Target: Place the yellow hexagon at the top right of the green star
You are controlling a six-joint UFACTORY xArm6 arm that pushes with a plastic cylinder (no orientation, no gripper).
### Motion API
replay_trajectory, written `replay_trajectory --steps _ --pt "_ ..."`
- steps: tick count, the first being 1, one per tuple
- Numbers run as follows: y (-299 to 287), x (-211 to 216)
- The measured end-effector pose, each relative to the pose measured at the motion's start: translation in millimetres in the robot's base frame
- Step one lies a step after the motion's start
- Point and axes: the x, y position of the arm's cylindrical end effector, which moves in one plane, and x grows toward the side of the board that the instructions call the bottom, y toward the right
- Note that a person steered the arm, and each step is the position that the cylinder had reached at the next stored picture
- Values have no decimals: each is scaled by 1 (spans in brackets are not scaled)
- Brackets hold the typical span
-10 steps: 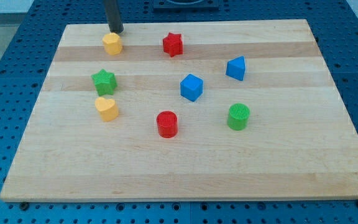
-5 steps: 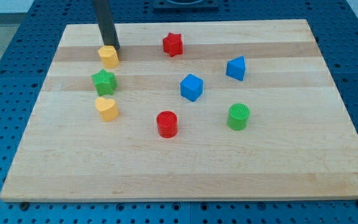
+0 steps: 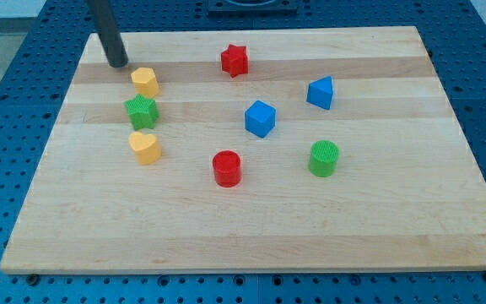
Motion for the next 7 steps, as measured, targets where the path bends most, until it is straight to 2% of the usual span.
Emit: replay_trajectory --steps 1,3,4,5,7 --pt "-22 0" --pt "-27 35" --pt "-27 37" --pt "-8 60" --pt "10 60"
